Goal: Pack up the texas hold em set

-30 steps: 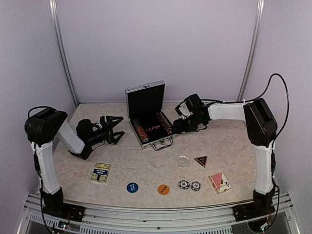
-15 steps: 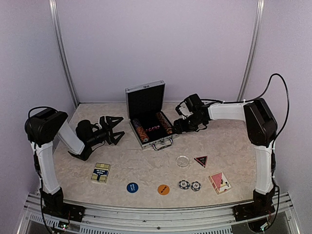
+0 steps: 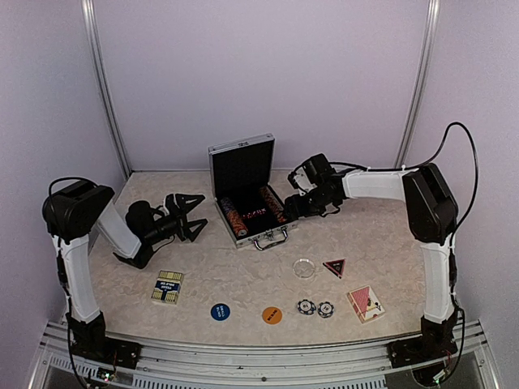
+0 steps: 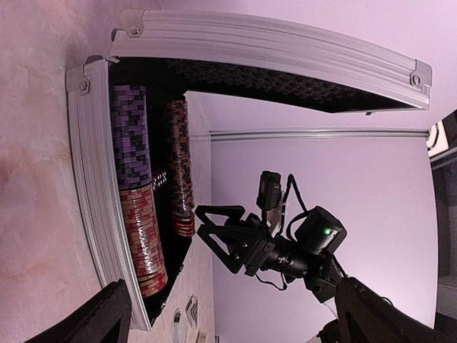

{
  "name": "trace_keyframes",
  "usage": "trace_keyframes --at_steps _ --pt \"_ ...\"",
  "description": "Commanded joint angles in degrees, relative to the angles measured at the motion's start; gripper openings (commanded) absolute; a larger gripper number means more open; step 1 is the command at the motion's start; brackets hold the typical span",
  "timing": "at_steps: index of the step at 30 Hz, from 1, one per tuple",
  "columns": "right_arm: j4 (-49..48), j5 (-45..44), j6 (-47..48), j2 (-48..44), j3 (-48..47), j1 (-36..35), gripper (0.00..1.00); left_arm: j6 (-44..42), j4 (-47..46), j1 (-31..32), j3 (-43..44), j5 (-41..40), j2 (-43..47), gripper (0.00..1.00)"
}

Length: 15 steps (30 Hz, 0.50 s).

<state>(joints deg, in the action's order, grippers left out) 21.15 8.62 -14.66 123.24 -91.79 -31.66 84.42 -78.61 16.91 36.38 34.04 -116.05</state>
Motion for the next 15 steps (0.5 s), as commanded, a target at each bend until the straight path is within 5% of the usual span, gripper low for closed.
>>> trace_keyframes --at_steps 1,7,15 --pt "-1.6 -1.4 -0.9 1.0 -2.2 -1.5 0.70 0.4 -3.0 0.5 -0.8 0.4 -1.1 0.99" --pt "0.7 -1.9 -0.5 2.9 -5.5 -1.5 0.70 0.8 -3.7 0.5 -0.9 0.5 -1.3 0.99" --pt "-1.1 -2.4 0.9 -2.7 3.8 -1.7 0.71 1.2 -4.8 0.5 -1.4 0.8 -1.3 0.99"
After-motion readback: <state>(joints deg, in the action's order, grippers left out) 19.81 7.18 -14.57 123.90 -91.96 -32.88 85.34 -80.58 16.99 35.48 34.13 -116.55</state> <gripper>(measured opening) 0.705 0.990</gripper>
